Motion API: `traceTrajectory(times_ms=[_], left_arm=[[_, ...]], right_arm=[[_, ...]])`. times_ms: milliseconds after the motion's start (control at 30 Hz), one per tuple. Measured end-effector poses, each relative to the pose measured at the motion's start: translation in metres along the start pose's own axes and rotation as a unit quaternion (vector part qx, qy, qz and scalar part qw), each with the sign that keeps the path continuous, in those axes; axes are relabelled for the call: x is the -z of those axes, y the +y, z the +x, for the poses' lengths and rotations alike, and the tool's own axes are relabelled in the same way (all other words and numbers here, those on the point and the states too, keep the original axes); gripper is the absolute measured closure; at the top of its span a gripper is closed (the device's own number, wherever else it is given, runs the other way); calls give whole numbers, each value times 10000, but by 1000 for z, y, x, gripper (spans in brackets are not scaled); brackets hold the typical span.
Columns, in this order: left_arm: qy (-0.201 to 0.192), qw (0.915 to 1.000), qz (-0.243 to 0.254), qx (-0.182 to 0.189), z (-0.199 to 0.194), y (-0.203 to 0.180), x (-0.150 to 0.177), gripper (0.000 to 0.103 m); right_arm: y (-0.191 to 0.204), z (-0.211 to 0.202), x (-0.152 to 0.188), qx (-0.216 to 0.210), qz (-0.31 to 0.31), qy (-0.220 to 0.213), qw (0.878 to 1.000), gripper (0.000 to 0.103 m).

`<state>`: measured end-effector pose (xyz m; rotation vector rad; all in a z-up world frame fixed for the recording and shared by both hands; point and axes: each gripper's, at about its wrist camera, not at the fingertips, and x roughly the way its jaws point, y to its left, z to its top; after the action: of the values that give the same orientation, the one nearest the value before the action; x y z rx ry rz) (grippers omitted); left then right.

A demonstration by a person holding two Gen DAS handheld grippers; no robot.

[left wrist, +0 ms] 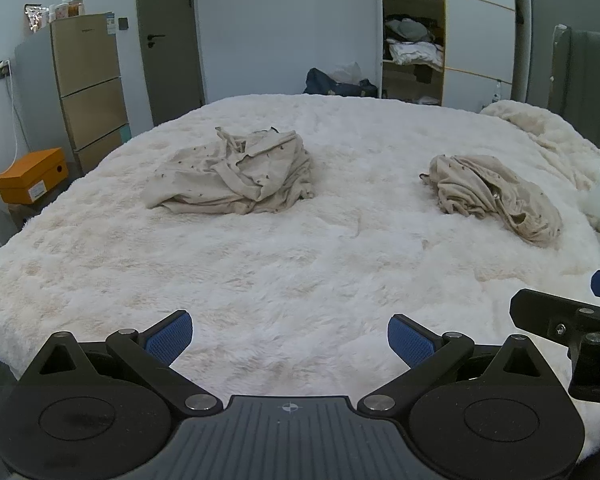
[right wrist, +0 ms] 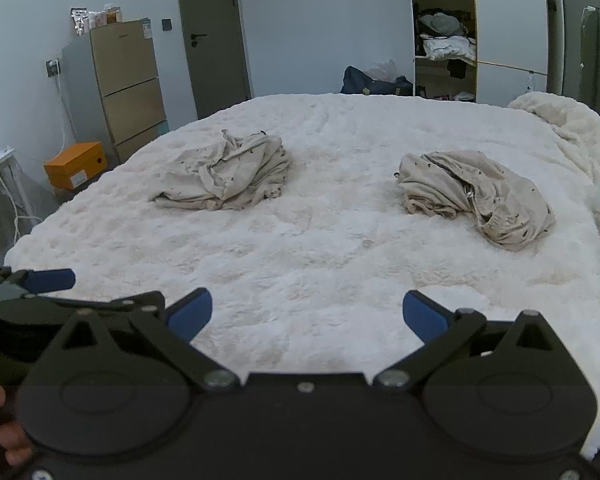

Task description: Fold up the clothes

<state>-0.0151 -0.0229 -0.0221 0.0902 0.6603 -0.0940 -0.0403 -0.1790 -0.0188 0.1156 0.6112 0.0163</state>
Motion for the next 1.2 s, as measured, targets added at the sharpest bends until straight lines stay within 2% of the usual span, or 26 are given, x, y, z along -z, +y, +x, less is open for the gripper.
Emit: traceTrajectory(times_ms=[1200], left_arm=[[15,10000,52,8,-4,-2,0,0]], right_arm=[[4,4,4,-98,26,81,9999,0]])
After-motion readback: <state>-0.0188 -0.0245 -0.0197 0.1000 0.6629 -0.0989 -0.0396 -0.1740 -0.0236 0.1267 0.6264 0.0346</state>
